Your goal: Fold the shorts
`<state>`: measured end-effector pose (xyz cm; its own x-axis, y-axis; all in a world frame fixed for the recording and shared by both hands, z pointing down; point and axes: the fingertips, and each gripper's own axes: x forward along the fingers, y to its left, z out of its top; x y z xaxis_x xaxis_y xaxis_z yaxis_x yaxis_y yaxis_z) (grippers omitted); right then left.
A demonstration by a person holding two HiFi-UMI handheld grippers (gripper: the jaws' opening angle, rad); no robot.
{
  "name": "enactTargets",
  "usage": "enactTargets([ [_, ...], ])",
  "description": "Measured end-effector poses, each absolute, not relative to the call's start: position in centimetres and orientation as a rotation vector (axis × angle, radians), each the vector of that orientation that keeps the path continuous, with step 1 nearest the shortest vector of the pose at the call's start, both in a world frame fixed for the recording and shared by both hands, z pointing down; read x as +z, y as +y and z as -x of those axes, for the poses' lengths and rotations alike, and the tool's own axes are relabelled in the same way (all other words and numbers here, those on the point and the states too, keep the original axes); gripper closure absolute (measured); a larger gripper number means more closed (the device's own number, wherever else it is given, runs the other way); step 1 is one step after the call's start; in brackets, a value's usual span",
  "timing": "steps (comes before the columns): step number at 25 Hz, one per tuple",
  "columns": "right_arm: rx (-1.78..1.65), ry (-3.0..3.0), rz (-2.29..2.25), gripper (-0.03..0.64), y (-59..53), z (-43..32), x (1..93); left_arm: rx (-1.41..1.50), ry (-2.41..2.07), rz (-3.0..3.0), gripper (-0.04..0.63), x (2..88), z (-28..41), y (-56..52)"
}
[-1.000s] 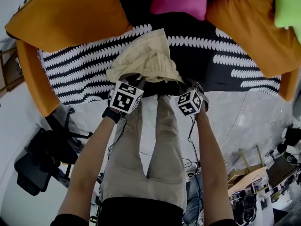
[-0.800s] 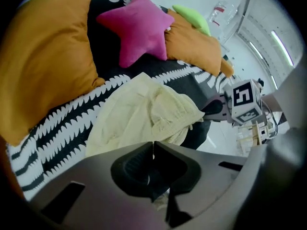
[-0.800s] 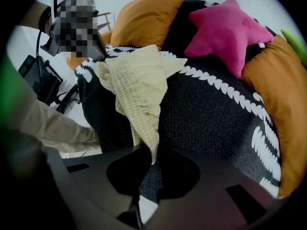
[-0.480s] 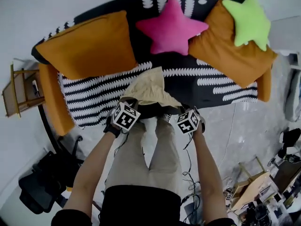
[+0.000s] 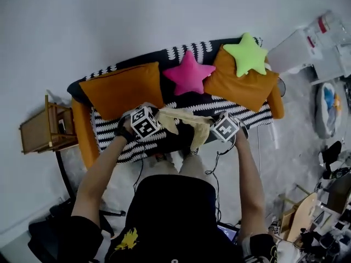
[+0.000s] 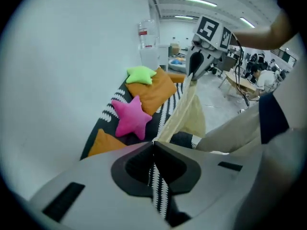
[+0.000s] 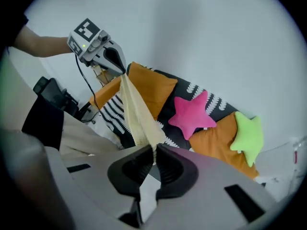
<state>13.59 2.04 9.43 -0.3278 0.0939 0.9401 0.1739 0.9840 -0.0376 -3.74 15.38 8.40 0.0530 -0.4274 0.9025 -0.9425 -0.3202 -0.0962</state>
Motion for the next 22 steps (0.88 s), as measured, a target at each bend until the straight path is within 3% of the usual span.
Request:
enactTargets([
  [5,-0.154,-1.875,0.143,0.581,-0.3,-15.0,3.6,1.353,-1.355,-1.907,0.577,3.3,3.2,11.9],
  [11,-0.156,-1.885,0.098,0.581,-4.0,-17.0,3.5,1.571,-1.275,-1.990,0.577,2.6,3.1,6.0],
  [22,-0.077,-1.884,-0.158,0.581,-13.3,-22.4,5.5,1.563,-1.166,-2.133,0.577,5.1,-0.2,-9.2],
])
